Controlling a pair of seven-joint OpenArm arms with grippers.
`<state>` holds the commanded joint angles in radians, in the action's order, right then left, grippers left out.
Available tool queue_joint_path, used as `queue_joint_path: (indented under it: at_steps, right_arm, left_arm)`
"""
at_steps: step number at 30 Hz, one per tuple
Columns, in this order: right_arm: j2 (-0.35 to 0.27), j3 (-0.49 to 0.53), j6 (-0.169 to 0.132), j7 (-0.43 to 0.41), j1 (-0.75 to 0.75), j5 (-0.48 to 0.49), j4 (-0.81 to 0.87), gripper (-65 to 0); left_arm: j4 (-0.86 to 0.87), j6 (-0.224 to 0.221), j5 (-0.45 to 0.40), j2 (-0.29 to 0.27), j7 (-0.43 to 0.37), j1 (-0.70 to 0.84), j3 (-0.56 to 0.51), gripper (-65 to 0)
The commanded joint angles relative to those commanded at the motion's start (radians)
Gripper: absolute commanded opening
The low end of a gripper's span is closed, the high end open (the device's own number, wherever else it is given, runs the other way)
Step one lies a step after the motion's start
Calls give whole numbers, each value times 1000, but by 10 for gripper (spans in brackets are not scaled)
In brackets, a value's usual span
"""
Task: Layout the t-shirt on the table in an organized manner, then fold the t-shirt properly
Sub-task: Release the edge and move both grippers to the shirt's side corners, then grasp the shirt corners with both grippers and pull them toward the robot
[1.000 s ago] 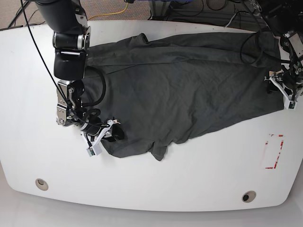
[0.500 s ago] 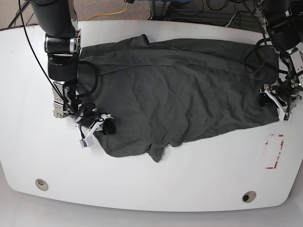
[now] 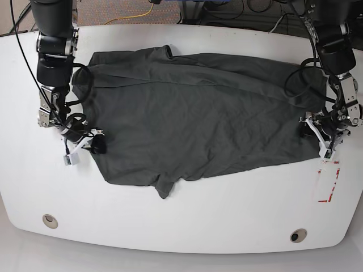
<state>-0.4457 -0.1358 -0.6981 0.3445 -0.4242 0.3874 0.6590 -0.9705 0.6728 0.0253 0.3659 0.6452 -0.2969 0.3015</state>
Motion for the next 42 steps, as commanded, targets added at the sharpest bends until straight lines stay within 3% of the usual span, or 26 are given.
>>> queue_joint_path:
  at_steps: [17, 21, 26, 30, 33, 36, 42]
  right_arm:
    - [-26, -8, 0, 11, 20, 9, 38, -571]
    - [-26, -17, 0, 83, 38, 9, 137, -563]
    - [-15, -109, 0, 221, 49, 9, 316, -545]
    - [11, -146, 0, 321, 49, 6, 419, -458]
    - [23, -169, 0, 413, 77, 5, 543, -355]
    - [34, -178, 0, 496, 130, 11, 697, -285]
    - [103, -258, 0, 641, 273, 9, 990, -243]
  left_arm:
    - [-11, 2, 0, -2, 3, -18, -2, -267]
    - [-61, 3, 3, 3, 3, -18, 2, -267]
    - [-175, 3, 3, 5, 8, -12, 5, -262]
    - [-236, 3, 5, 5, 35, 5, 5, -206]
    - [-328, 3, 5, 2, 58, 34, 5, -149]
    - [-439, 3, 5, 0, 89, 84, 5, -143]
    - [-631, 5, 6, -2, 144, 186, 6, -143]
